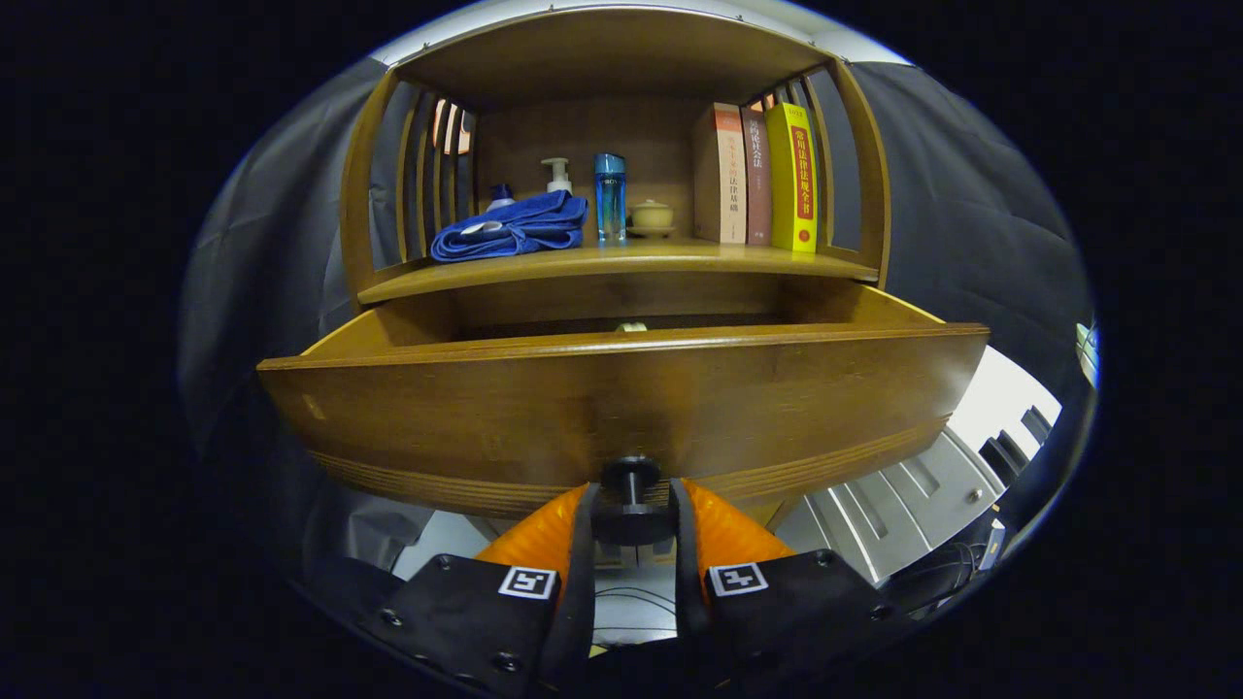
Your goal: Pull open the drawer, take out the items inside it, and place them on the countertop above the cabinet.
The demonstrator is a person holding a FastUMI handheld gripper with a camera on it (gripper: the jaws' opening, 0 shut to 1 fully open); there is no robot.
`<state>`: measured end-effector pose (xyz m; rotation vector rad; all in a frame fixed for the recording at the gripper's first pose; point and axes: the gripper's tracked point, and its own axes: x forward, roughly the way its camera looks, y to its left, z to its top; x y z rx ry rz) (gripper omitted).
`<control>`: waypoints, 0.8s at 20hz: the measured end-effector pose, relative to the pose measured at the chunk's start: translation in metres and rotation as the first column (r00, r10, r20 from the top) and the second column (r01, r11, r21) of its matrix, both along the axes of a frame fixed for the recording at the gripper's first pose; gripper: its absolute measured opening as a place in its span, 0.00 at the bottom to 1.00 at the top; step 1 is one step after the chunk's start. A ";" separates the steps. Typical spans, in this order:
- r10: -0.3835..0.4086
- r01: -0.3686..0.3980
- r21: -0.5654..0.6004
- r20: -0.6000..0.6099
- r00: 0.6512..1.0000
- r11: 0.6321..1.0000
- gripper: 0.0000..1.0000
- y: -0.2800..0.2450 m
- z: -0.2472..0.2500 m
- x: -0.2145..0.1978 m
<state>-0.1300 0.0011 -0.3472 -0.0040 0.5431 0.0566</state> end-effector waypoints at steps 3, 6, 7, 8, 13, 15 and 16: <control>0.005 -0.005 -0.002 -0.014 1.000 1.000 0.44 -0.001 -0.001 -0.009; 0.001 -0.002 -0.004 -0.016 1.000 1.000 0.43 -0.005 0.001 -0.018; 0.006 -0.006 -0.008 -0.019 1.000 1.000 0.44 -0.004 0.001 -0.021; 0.007 -0.007 -0.013 -0.020 1.000 1.000 0.44 -0.005 0.001 -0.024; 0.004 -0.005 -0.023 -0.035 0.999 1.000 0.44 -0.007 0.002 -0.032; -0.002 0.000 -0.030 -0.037 0.999 1.000 0.43 -0.008 0.002 -0.032; -0.008 0.007 -0.031 -0.037 0.999 0.999 0.43 -0.009 0.002 -0.032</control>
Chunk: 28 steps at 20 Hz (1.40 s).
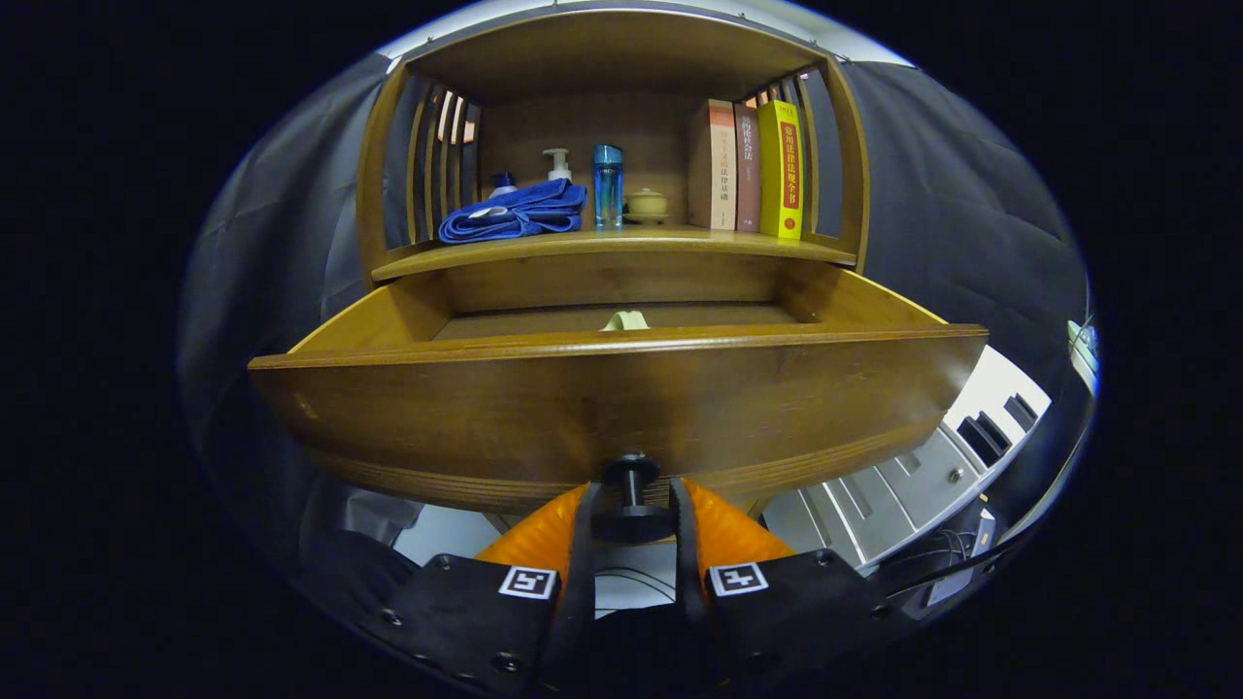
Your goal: Pull open the drawer, take out the items inside it, and place them on the countertop above the cabinet.
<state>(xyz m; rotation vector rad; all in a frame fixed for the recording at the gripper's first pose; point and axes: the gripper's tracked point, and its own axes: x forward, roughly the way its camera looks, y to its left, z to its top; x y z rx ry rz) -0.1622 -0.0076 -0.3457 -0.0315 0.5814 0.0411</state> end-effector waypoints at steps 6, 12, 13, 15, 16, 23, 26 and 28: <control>-0.056 0.056 -0.015 -0.001 0.998 0.998 0.70 -0.013 0.008 -0.001; -0.084 0.084 -0.008 0.055 0.995 0.996 0.98 -0.015 0.059 0.005; -0.080 0.081 -0.013 0.071 0.994 0.997 0.98 -0.015 0.071 0.007; -0.076 0.077 -0.004 0.107 0.991 0.997 0.98 -0.013 0.096 0.012; -0.077 0.077 0.005 0.126 0.989 0.997 0.98 -0.012 0.108 0.015; -0.024 0.025 -0.003 0.196 0.980 1.000 0.98 -0.008 0.155 0.066; 0.027 -0.021 -0.033 0.181 0.983 0.999 0.98 0.000 0.155 0.098; 0.060 -0.055 -0.037 0.159 0.985 0.998 0.98 0.009 0.150 0.117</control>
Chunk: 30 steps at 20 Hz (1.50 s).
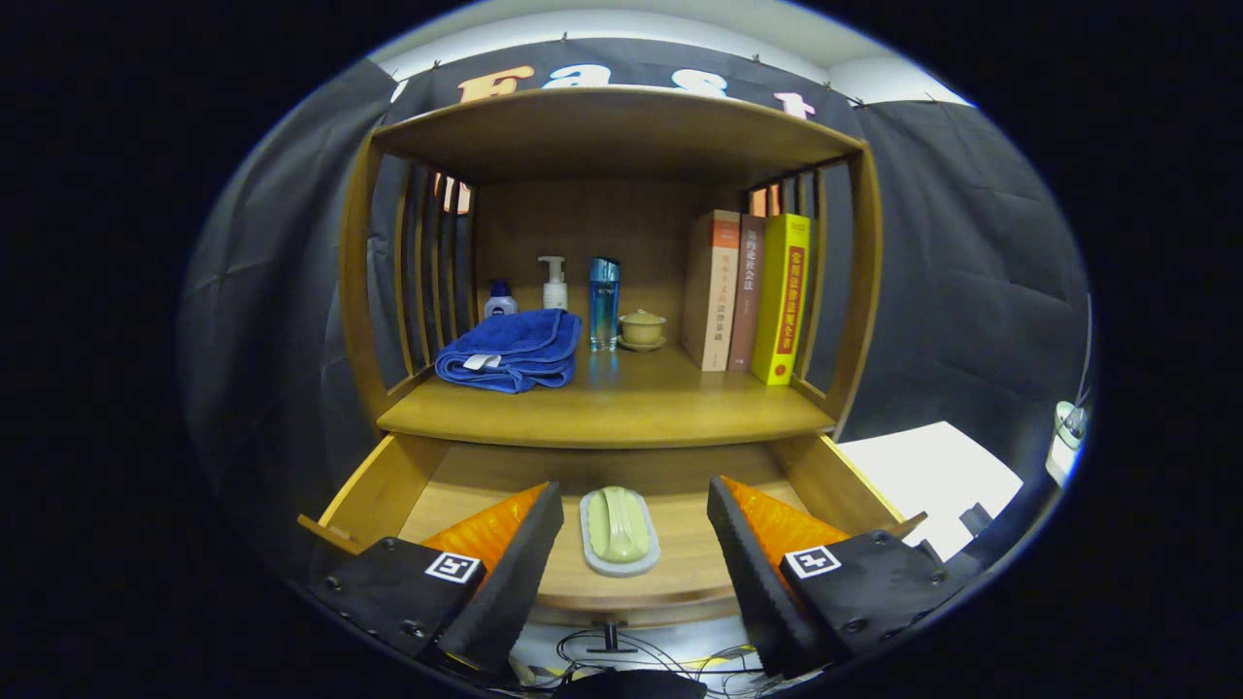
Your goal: Pull open the drawer, take out the items inside it, and place them on the countertop above the cabinet.
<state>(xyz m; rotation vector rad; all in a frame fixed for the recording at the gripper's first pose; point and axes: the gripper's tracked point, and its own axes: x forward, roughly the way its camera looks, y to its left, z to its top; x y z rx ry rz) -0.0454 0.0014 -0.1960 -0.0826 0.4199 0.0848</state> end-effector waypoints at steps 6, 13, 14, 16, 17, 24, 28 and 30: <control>0.042 -0.048 -0.027 -0.173 0.984 0.999 0.99 0.008 -0.059 0.041; -0.002 -0.037 -0.101 -0.357 0.934 0.994 0.98 -0.005 -0.129 0.058; -0.005 -0.032 -0.089 -0.393 0.919 0.995 0.98 -0.004 -0.139 0.054; -0.030 0.000 -0.067 -0.454 0.890 0.998 0.91 -0.005 -0.156 0.050; -0.038 0.012 -0.056 -0.481 0.876 0.998 0.87 -0.005 -0.164 0.048; -0.049 0.064 0.005 -0.585 0.809 0.998 0.43 -0.003 -0.191 0.034; -0.045 0.062 0.013 -0.549 0.834 0.998 0.29 -0.007 -0.164 0.036; -0.036 0.055 0.021 -0.529 0.848 0.998 0.29 -0.006 -0.146 0.038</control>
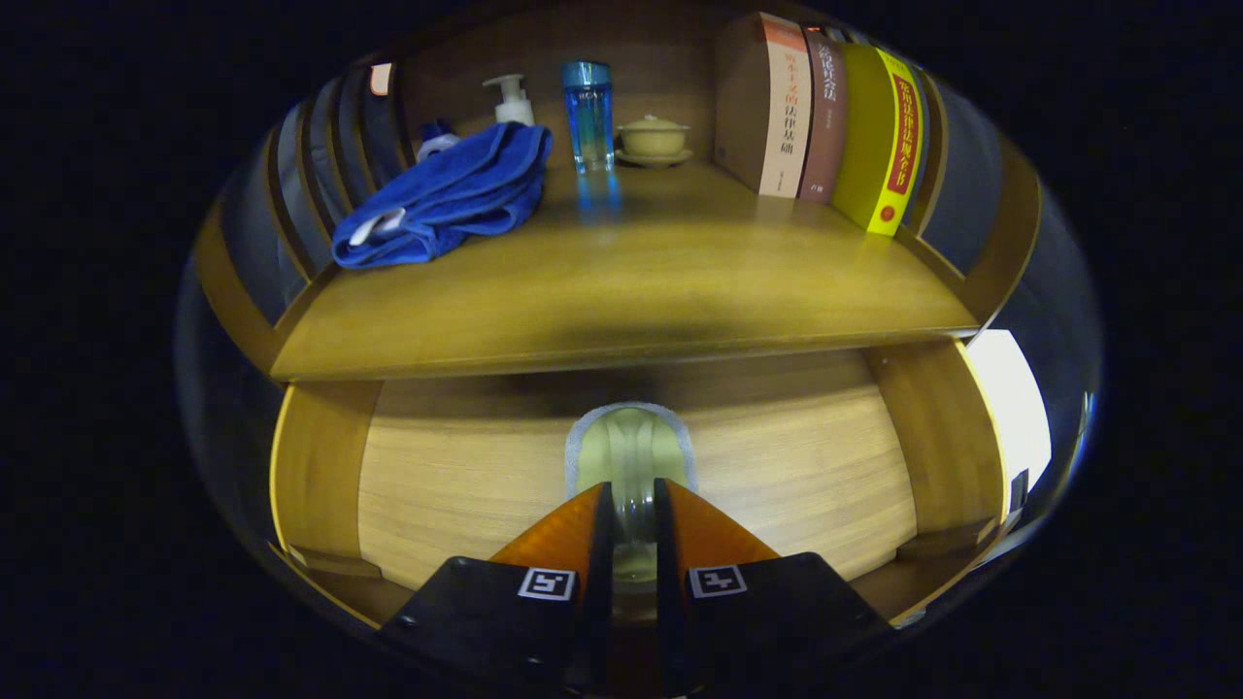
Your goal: Pull open the drawer, take out the items inside it, and place them on the countertop above the cabinet.
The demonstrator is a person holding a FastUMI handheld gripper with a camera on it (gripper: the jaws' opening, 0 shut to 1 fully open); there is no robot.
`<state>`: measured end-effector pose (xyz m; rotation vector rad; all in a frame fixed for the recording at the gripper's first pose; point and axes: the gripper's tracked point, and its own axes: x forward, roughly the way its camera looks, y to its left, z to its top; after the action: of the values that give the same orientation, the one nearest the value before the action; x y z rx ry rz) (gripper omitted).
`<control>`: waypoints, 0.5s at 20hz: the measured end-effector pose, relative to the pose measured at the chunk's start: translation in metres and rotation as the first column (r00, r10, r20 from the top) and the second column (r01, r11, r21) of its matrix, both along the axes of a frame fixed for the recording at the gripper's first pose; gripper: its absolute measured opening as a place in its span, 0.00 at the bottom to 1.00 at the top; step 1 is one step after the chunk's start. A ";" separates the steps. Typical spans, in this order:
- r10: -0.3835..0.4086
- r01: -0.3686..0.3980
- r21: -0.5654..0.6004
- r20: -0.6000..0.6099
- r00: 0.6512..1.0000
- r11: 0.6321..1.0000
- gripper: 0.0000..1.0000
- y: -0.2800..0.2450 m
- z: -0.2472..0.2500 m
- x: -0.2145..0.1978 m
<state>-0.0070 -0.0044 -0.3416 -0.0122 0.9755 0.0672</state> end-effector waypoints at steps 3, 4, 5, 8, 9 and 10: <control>0.030 -0.031 0.006 0.032 0.999 1.000 0.29 0.007 0.031 0.002; 0.038 -0.039 0.005 0.044 0.998 0.999 0.29 0.008 0.041 0.004; 0.043 -0.043 0.004 0.054 0.998 0.999 0.29 0.008 0.051 0.005; 0.066 -0.067 0.007 0.083 0.994 0.998 0.29 0.014 0.079 0.011; 0.073 -0.074 0.004 0.094 0.993 0.997 0.29 0.015 0.088 0.014; 0.081 -0.081 0.002 0.104 0.991 0.997 0.29 0.016 0.096 0.018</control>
<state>0.0108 0.0112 -0.2452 -0.0495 0.8707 0.1431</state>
